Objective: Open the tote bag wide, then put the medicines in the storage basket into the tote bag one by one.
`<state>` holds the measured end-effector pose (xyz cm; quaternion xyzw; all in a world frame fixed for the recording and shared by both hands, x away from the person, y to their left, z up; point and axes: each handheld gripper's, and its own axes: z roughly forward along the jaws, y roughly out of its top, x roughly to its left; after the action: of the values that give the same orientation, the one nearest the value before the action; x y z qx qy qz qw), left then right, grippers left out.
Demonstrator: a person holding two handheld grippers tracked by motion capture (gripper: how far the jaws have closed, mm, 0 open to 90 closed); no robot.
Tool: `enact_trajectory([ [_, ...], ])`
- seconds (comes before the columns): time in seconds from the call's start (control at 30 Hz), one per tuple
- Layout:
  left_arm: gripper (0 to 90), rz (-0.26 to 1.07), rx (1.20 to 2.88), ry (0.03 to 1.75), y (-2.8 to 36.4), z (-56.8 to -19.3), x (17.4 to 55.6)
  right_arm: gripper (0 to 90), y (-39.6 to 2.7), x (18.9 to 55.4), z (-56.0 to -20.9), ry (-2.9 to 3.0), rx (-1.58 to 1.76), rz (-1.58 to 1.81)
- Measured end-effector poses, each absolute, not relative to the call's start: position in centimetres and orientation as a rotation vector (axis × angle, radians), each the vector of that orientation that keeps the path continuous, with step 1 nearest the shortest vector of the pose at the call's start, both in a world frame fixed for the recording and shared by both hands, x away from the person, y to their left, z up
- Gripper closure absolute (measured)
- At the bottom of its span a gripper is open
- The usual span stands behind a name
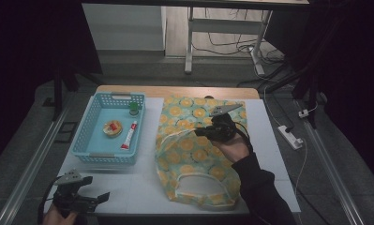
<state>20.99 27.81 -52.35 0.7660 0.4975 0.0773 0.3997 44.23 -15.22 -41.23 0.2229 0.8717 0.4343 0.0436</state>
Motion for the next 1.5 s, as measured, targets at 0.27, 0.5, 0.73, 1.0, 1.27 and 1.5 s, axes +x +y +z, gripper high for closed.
enact_trajectory([
  [0.27, 0.2, 0.196, 1.937, 1.258, 27.8, -52.4, 21.0, 90.0, -14.8, 44.9, -40.4, 2.642, 0.691, 1.326],
  [0.5, 0.2, 0.194, 1.938, 1.259, 27.8, -52.4, 21.1, 90.0, -14.9, 45.3, -39.9, 2.622, 0.703, 1.328],
  [0.73, 0.2, 0.191, 1.94, 1.261, 27.8, -52.4, 21.1, 90.0, -14.8, 45.6, -39.2, 2.599, 0.704, 1.348],
  [1.0, 0.2, 0.188, 1.939, 1.264, 27.8, -52.4, 21.2, 90.0, -14.5, 46.0, -38.8, 2.581, 0.698, 1.361],
  [1.27, 0.0, 0.191, 1.924, 1.273, 27.9, -52.4, 21.1, 90.0, -14.4, 46.0, -39.2, 2.579, 0.7, 1.356],
  [1.5, 0.0, 0.193, 1.918, 1.279, 28.0, -52.3, 21.1, 90.0, -14.5, 45.8, -39.4, 2.587, 0.664, 1.364],
])
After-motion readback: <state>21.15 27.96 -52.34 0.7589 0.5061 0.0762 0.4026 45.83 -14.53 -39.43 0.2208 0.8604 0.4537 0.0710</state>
